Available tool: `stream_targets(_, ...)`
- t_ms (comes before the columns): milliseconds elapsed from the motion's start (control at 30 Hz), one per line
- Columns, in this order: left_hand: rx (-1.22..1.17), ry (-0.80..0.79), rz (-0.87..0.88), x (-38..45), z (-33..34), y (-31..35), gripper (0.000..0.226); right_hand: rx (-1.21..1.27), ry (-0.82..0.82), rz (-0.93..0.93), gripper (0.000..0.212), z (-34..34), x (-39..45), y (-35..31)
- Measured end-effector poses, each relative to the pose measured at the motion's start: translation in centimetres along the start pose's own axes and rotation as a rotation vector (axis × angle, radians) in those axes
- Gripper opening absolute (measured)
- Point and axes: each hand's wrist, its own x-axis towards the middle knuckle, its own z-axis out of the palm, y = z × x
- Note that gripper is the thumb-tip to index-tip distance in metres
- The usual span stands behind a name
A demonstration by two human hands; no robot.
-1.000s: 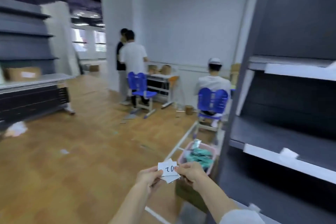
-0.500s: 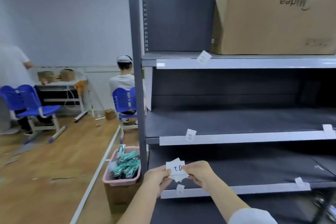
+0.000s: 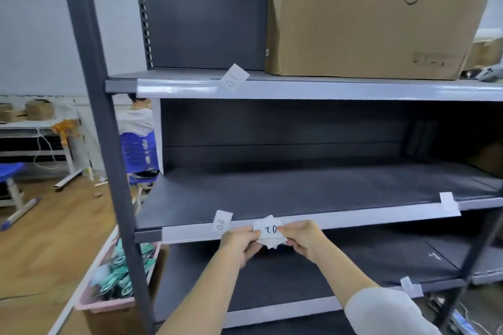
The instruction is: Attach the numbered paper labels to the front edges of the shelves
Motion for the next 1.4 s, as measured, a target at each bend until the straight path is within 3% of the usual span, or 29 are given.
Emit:
stream_targets(133,0.018,0.018,-0.008,5.2,4.3,0.5,0.03,0.005,-0.036,-0.014,0.021,-4.0,5.9,-1.8)
stream_targets(300,0.027,0.052,-0.042,10.2,7.0,2.4,0.029,-0.014,-0.083,-0.014,0.025,-5.5,11.6,-4.3)
stream_targets(500,0.076,0.033,-0.073,16.0,8.1,4.6,0.022,-0.105,-0.068,0.003,0.003,-5.5,17.5,-6.2)
stream_targets(767,0.396,0.124,-0.083,22.2,7.7,4.5,0.016,-0.447,-0.053,0.014,0.006,-4.6,22.8,-6.6)
stream_targets(867,0.558,0.147,-0.062,22.9,7.7,4.2,0.013,-0.603,-0.045,-0.008,0.021,-4.3,23.3,-6.5)
stream_targets(967,0.718,0.16,-0.059,23.0,8.0,4.5,0.022,-0.676,-0.052,0.003,0.018,-4.2,23.6,-6.6)
stream_targets(1100,1.001,0.203,-0.019,23.5,9.0,5.1,0.015,-0.725,-0.063,0.014,0.029,-4.0,24.5,-6.6)
stream_targets(1167,1.133,0.251,0.017,23.7,9.4,5.0,0.021,-0.793,-0.065,0.003,0.018,-3.8,24.8,-6.7)
stream_targets(1267,1.322,0.346,0.057,24.1,9.9,4.6,0.029,-0.908,-0.048,-0.019,0.035,-3.6,25.0,-6.7)
stream_targets(1400,1.359,0.342,-0.007,24.8,9.7,4.6,0.043,-0.935,-0.079,-0.029,0.031,-3.7,25.4,-6.6)
